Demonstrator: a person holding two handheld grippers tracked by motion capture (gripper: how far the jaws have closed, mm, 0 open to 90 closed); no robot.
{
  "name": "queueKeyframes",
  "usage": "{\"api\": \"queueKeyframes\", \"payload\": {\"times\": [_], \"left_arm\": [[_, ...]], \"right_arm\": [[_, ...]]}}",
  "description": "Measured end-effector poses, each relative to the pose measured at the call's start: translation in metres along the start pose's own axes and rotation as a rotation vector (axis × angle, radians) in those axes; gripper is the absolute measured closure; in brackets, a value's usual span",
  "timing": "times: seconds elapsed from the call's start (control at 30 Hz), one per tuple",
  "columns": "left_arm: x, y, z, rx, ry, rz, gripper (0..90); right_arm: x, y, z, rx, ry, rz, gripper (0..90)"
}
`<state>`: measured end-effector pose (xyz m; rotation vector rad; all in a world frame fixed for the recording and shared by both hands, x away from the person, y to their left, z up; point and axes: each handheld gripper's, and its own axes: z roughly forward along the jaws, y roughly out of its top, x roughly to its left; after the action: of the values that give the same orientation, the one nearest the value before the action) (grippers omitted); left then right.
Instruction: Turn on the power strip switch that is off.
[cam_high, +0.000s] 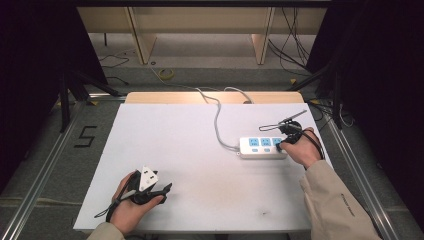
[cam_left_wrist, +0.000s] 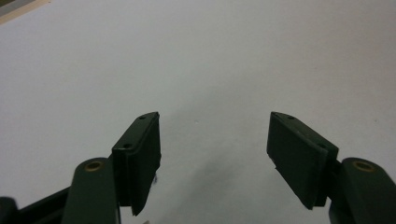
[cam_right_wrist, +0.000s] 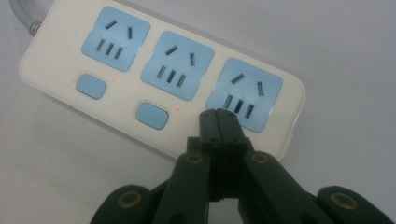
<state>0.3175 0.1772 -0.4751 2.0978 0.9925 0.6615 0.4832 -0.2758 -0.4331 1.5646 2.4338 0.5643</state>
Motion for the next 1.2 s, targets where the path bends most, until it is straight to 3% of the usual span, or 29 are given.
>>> {"api": "queueKeyframes", "payload": {"times": [0.73,1.2], "left_arm": [[-0.0007,0.0001,0.0001,0.001,-0.001,0.002,34.8],[-0.0003,-0.0004,0.0002,0.003,0.001,-0.001,34.8]], "right_arm": [[-0.0016,-0.0002,0.001,0.004,0.011,0.006,90.0],[-0.0039,-0.0041,0.0007,-0.027,0.025,0.008,90.0]]}}
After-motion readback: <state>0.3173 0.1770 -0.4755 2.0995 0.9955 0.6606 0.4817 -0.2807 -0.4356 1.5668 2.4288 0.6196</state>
